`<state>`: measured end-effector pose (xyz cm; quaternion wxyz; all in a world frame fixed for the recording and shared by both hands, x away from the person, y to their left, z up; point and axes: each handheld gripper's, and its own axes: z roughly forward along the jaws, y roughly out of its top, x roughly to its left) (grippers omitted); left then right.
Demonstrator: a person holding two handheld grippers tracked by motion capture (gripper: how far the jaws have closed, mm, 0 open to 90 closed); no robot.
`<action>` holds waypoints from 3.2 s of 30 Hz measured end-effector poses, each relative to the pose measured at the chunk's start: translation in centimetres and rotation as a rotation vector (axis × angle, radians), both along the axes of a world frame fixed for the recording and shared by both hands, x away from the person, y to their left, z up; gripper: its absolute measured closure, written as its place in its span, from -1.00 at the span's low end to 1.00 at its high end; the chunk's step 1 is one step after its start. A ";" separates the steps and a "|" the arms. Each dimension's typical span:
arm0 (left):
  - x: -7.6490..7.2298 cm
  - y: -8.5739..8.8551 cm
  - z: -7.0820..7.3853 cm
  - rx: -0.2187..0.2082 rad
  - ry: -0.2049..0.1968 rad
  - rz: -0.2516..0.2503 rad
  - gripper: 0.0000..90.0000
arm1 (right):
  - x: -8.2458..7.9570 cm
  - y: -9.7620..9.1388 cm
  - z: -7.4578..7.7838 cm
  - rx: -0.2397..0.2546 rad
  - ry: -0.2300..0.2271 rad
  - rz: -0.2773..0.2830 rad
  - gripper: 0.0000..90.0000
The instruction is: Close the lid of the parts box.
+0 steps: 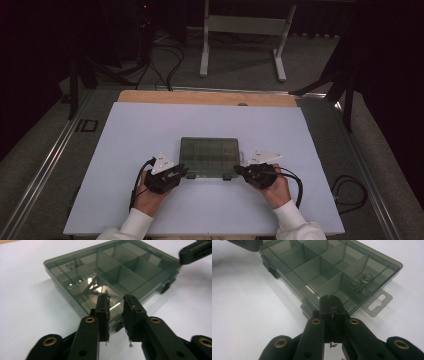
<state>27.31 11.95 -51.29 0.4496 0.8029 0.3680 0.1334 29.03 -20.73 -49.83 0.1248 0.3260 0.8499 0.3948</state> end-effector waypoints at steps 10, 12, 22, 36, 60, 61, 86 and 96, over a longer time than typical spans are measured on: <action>-0.8 -0.2 0.2 0.038 -0.013 -0.057 0.32 | -0.7 0.0 0.3 0.004 -0.006 0.043 0.92; -0.9 -0.2 0.1 0.049 -0.012 -0.067 0.30 | -0.8 -0.2 0.4 0.008 -0.011 0.041 0.90; -1.7 0.9 1.0 0.015 -0.050 -0.042 0.07 | -1.3 -1.8 1.2 0.051 -0.026 0.002 0.57; -2.7 4.2 2.4 -0.018 -0.091 0.073 -0.44 | -1.2 -3.8 1.6 0.144 0.013 -0.007 -0.28; -4.5 9.6 3.0 -0.014 -0.193 0.237 -0.88 | -3.5 -8.0 0.1 0.113 -0.109 -0.191 -0.70; -4.5 9.7 2.9 -0.014 -0.197 0.241 -0.88 | -3.6 -8.1 0.0 0.111 -0.107 -0.199 -0.72; -4.7 11.8 1.4 0.003 -0.183 0.330 -0.97 | -4.7 -10.0 -1.1 0.161 -0.142 -0.299 -0.77; -4.7 12.5 1.1 -0.011 -0.187 0.352 -0.93 | -4.7 -10.1 -1.3 0.179 -0.135 -0.307 -0.78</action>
